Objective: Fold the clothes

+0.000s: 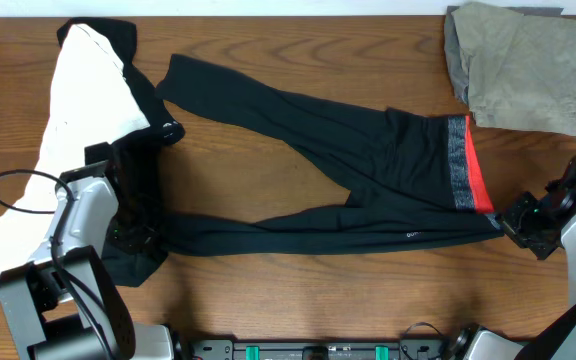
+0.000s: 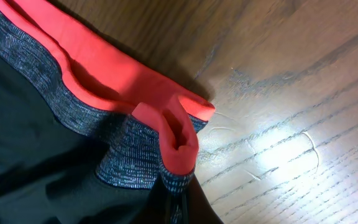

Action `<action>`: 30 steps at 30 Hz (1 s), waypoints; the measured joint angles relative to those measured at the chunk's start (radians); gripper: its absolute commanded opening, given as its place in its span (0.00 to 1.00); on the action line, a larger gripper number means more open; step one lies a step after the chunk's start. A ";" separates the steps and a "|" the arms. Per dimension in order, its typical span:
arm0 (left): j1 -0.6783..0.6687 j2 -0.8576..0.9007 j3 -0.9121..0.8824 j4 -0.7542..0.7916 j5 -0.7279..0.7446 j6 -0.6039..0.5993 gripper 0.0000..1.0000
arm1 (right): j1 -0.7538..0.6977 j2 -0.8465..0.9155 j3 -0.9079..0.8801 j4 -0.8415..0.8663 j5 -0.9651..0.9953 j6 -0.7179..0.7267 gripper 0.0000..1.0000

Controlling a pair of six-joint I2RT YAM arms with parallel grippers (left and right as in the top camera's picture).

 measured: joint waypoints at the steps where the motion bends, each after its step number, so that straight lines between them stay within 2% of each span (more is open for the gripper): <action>1: -0.005 0.000 0.000 0.000 0.000 0.000 0.31 | 0.000 0.000 0.000 0.000 0.000 0.000 0.01; 8: -0.011 0.000 0.000 -0.011 0.004 0.000 0.31 | 0.000 0.000 0.000 0.000 0.000 0.000 0.01; 9: -0.011 0.000 0.000 -0.013 0.004 0.000 0.29 | 0.000 0.000 0.000 0.000 0.000 0.000 0.01; 11: -0.011 0.000 0.000 -0.014 0.004 -0.007 0.10 | 0.000 0.000 0.000 0.000 0.000 0.000 0.01; 12: -0.011 0.000 0.000 -0.014 0.004 -0.006 0.06 | 0.000 0.000 0.000 0.000 0.000 0.000 0.01; 22: -0.011 0.000 0.013 -0.042 0.013 -0.003 0.06 | 0.000 0.000 0.000 0.008 0.000 -0.003 0.01; 30: -0.011 -0.073 0.167 -0.087 0.026 0.001 0.06 | 0.000 0.000 0.000 0.014 0.000 -0.003 0.01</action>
